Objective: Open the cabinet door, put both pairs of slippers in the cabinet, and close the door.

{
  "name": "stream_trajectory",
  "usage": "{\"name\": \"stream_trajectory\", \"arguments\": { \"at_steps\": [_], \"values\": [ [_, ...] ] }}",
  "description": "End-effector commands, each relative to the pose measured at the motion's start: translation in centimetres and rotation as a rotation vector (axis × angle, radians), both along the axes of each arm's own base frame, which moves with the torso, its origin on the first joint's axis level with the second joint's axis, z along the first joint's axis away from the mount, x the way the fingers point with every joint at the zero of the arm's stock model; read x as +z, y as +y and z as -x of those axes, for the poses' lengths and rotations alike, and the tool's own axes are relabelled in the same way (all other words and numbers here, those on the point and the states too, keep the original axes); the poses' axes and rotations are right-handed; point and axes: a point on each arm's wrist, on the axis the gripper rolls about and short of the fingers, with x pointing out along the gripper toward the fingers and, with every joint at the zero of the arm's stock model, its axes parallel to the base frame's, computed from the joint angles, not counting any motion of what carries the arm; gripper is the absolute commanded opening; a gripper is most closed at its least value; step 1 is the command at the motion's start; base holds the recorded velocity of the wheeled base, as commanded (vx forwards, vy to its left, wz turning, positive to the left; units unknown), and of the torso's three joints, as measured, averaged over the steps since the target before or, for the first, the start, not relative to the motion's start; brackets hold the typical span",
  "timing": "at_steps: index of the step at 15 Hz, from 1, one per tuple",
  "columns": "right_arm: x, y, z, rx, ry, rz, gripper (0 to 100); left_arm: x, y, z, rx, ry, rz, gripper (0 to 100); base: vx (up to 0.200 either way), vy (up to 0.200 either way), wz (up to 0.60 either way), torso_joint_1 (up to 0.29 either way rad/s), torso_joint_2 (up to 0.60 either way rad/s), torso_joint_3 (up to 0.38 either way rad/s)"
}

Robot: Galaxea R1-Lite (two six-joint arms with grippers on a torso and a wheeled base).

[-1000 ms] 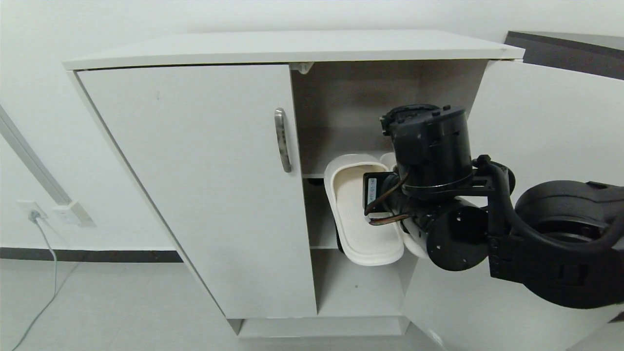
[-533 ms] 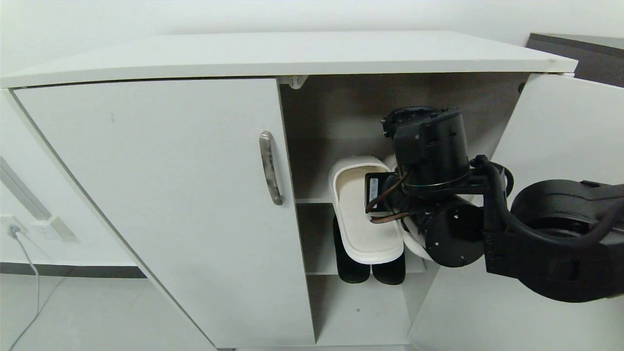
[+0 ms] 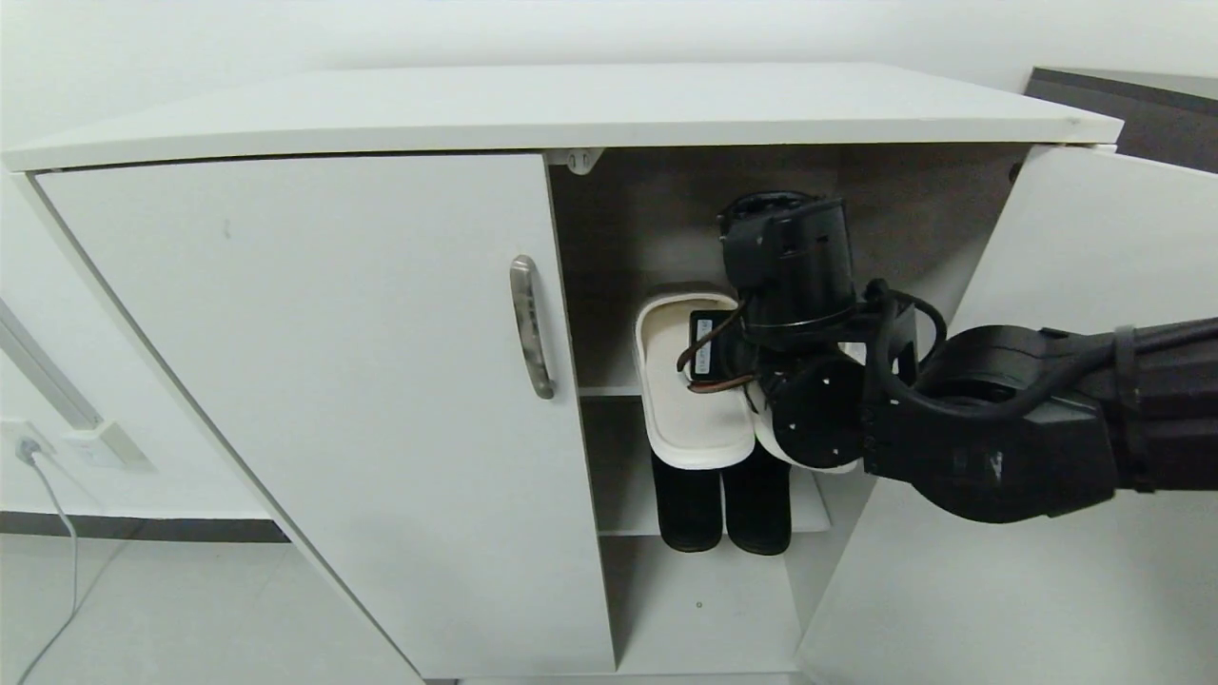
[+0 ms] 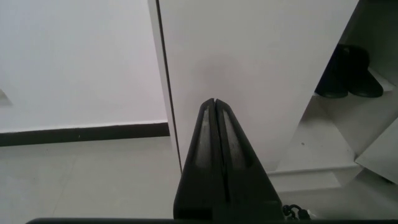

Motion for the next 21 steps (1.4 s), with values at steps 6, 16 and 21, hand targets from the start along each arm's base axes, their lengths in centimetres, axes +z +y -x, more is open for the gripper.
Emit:
{"name": "stream_trajectory", "arguments": {
  "at_steps": [6, 16, 21],
  "values": [
    [-0.2, 0.5, -3.9, -0.038, -0.024, 0.027, 0, 0.0, 0.0, 0.0, 0.001, 0.002, 0.0, 0, 0.0, 0.0, 0.0, 0.0, 0.0, 0.0],
    [-0.9, 0.6, -3.5, -0.025, 0.004, 0.056, 100, 0.0, 0.0, 0.0, 0.001, 0.002, 0.0, 0, 0.0, 0.0, 0.0, 0.0, 0.0, 0.0],
    [0.9, -0.8, 1.3, 0.036, -0.001, 0.056, 100, 0.0, 0.0, 0.0, 0.001, 0.002, 0.0, 0, 0.0, 0.0, 0.0, 0.0, 0.0, 0.0]
  ]
}}
